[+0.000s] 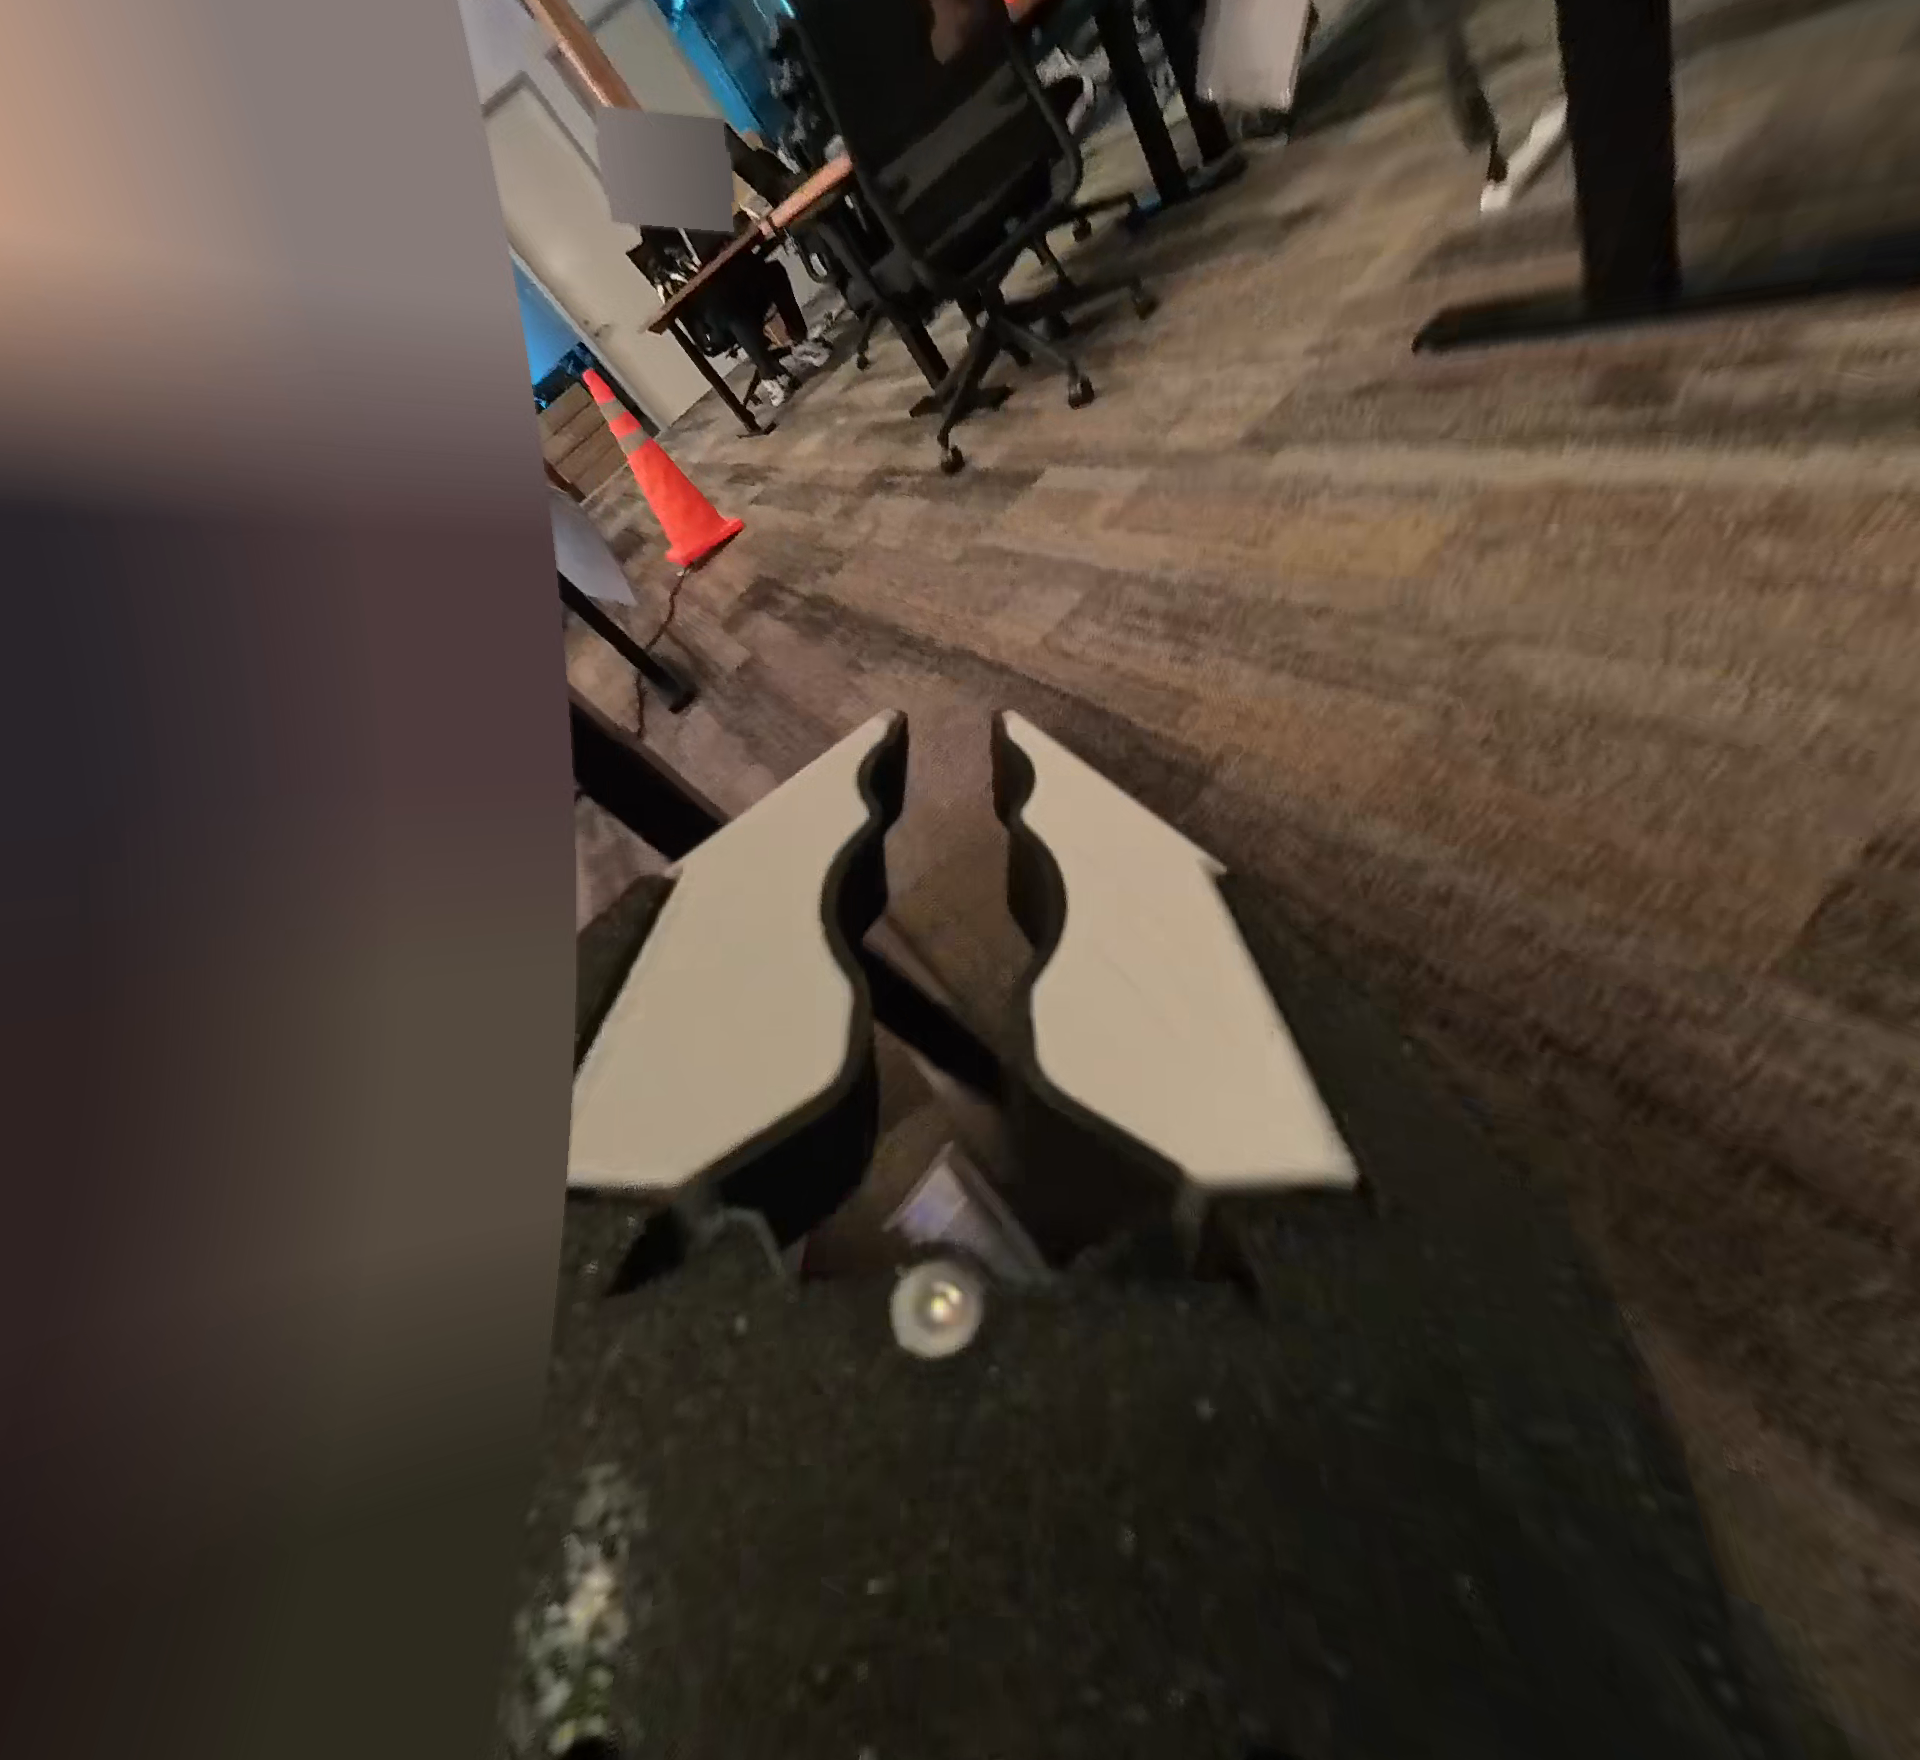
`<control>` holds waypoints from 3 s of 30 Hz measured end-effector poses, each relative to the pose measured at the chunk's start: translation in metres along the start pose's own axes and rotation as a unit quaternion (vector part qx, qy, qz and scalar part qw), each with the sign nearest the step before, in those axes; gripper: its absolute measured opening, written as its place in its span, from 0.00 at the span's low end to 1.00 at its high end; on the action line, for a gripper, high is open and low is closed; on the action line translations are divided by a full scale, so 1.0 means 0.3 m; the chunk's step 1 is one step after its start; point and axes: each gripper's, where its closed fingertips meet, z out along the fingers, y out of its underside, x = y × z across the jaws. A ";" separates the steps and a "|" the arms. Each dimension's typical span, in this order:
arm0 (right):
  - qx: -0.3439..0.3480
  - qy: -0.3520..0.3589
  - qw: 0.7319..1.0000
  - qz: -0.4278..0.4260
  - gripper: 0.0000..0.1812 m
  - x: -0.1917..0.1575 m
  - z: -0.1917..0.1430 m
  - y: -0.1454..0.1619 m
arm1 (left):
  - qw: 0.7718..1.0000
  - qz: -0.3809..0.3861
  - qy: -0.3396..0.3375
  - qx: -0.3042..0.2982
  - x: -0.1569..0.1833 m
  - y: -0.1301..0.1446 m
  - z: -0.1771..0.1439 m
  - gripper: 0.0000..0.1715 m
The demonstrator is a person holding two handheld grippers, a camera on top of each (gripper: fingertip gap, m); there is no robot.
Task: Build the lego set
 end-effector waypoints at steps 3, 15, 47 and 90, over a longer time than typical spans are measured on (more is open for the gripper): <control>0.025 0.004 0.995 -0.094 0.08 -0.056 -0.032 -0.037 | 0.997 0.064 0.051 0.004 0.203 -0.085 -0.299 0.05; -0.066 -0.043 0.971 -0.226 0.03 -0.350 -0.078 0.286 | 0.930 0.274 0.069 0.237 0.233 -0.802 -1.647 0.05; 0.007 -0.362 0.818 -0.446 0.03 -1.833 -0.473 0.147 | 0.978 0.200 -0.010 0.056 -0.781 -1.233 -1.929 0.18; -0.194 -0.500 0.834 -0.128 0.00 -1.639 -0.248 0.217 | 0.969 -0.011 0.246 0.035 -0.325 -0.937 -1.933 0.18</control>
